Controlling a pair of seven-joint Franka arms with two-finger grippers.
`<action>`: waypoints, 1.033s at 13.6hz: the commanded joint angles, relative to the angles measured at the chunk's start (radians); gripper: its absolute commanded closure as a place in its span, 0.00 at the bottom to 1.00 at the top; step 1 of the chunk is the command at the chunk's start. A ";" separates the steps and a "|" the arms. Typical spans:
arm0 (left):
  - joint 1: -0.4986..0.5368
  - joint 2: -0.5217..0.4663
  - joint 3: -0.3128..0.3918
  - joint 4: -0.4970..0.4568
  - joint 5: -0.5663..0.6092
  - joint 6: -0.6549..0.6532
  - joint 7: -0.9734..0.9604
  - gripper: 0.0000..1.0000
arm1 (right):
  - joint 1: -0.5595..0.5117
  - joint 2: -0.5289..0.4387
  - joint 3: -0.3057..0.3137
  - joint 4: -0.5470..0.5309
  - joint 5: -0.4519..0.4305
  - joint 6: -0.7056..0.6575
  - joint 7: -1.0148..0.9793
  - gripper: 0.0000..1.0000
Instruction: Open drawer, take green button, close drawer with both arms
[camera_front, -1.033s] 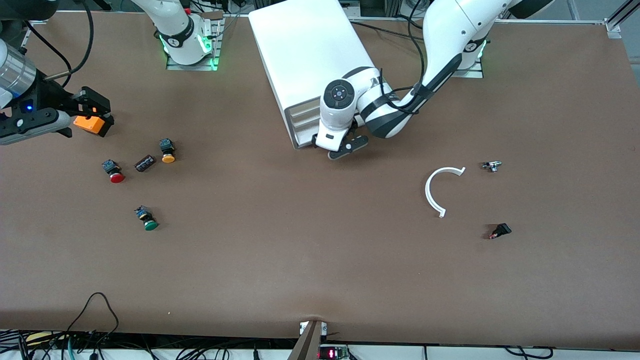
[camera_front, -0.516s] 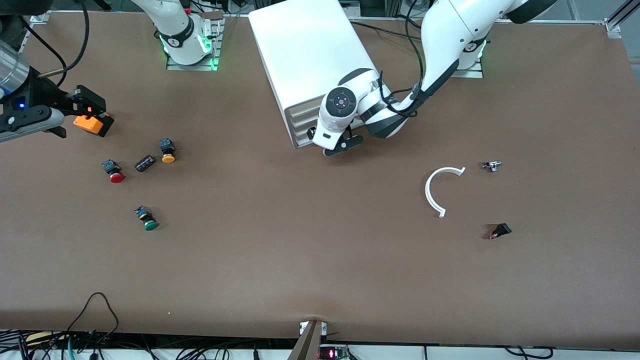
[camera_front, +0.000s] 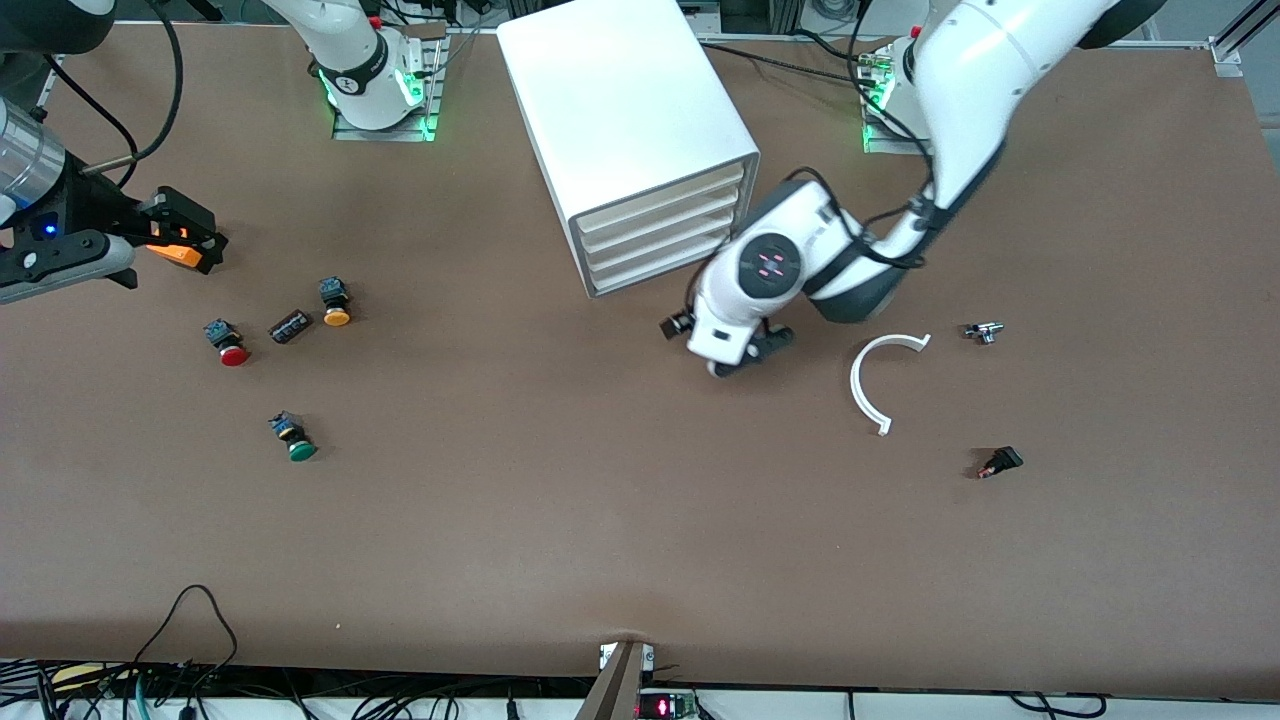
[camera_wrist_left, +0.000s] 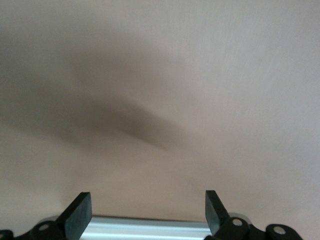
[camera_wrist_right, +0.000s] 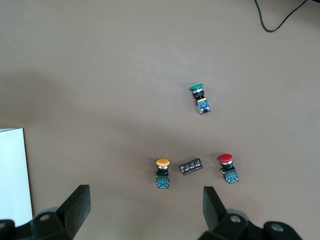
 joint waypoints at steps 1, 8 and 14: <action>0.038 -0.078 0.007 -0.001 0.003 -0.043 0.144 0.00 | -0.003 0.011 -0.002 0.022 -0.004 -0.015 0.017 0.00; 0.064 -0.324 0.287 -0.008 -0.198 -0.256 0.678 0.00 | 0.005 0.013 0.000 0.024 -0.005 0.019 0.014 0.00; 0.079 -0.551 0.459 -0.070 -0.198 -0.411 0.963 0.00 | 0.005 0.015 0.000 0.030 -0.004 0.026 0.009 0.00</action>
